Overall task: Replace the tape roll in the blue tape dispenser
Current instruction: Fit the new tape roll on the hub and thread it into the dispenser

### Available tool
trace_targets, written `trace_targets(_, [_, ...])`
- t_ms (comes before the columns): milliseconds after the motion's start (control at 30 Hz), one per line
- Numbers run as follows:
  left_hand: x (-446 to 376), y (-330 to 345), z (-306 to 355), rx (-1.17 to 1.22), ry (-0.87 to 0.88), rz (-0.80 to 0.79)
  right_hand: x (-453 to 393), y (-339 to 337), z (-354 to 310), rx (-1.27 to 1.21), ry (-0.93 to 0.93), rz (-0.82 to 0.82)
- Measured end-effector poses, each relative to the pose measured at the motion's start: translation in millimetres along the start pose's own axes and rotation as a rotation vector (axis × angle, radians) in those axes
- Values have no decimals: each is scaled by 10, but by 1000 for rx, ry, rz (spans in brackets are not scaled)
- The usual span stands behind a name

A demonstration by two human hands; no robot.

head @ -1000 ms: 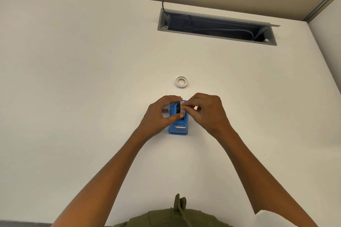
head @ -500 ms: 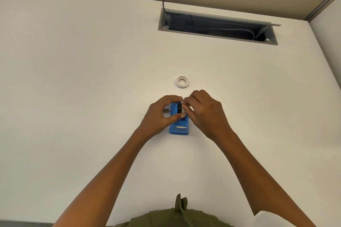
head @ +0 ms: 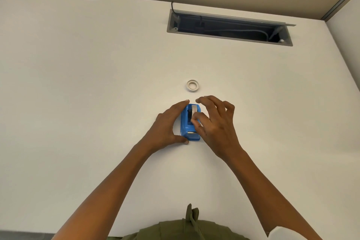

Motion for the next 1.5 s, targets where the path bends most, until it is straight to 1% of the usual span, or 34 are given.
trace_targets(233, [11,11,-13,25,-2,29,180,44,-3,0,-9,141])
trace_targets(433, [7,32,-36,24,-19,19,228,44,-28,-31,-1,203])
trace_targets(700, [12,20,-38,37,-32,22,334,15,-130,-66,11,231])
trace_targets(1000, [23,6,-26,38,-30,23,451,20,-172,-36,-2,236])
trace_targets(1200, [29,-8,-4,28,-36,18,482,40,-162,-10,-30,247])
trace_targets(1500, [32,-17,4,15,-30,8,518,70,-161,50,-92,208])
Point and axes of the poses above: each hand's wrist, its own x-axis away from the middle knuckle, its own y-axis out of the palm, z = x × y, the point moved 5 cm from there along -x, towards the middle knuckle, and after that the axes turned 12 degrees about -x, right-handed, at the moved point
